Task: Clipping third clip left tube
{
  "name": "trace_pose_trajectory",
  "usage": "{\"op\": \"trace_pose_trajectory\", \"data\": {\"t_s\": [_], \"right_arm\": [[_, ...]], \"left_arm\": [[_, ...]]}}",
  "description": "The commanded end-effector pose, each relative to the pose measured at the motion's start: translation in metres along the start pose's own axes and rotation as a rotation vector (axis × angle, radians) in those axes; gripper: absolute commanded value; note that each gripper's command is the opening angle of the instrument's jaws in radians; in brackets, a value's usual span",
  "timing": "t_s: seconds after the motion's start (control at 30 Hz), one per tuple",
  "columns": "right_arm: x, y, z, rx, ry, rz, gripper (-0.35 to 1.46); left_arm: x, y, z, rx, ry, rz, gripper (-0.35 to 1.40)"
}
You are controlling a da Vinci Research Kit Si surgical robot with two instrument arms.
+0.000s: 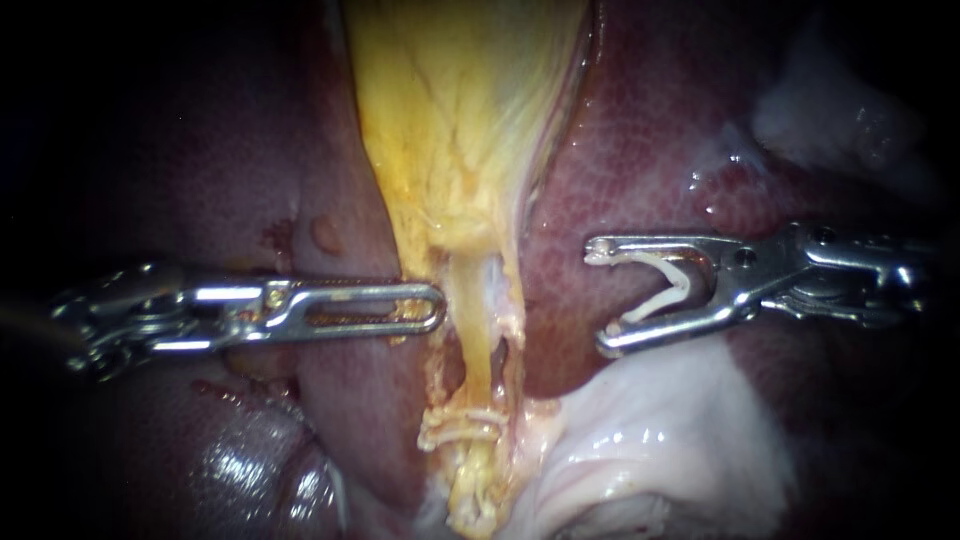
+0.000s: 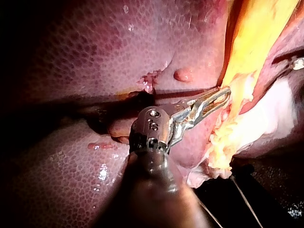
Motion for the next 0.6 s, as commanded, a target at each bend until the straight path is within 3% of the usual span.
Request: {"op": "trace_pose_trajectory", "data": {"t_s": [0.03,0.13,0.23,0.33,0.43,0.6], "right_arm": [[0.0000,0.0000,0.0000,0.000,0.000,0.000,0.60],[-0.0002,0.0000,0.0001,0.000,0.000,-0.001,0.60],[-0.0008,0.0000,0.0004,-0.002,-0.001,-0.005,0.60],[-0.0019,0.0002,0.0013,0.005,-0.001,-0.014,0.60],[-0.0034,0.0003,0.0030,0.015,0.001,-0.024,0.60],[-0.0072,0.0008,0.0067,0.041,-0.013,0.002,0.60]], "left_arm": [[0.0000,-0.0001,-0.0001,0.001,0.001,0.000,-0.35],[-0.0009,-0.0003,-0.0014,0.010,0.010,-0.005,-0.35],[-0.0025,-0.0007,-0.0039,-0.008,0.001,-0.013,-0.35],[-0.0042,-0.0009,-0.0067,-0.010,-0.029,-0.024,-0.35],[-0.0053,-0.0012,-0.0090,-0.012,-0.052,-0.039,-0.35],[-0.0058,-0.0016,-0.0107,-0.011,-0.067,-0.035,-0.35]]}}
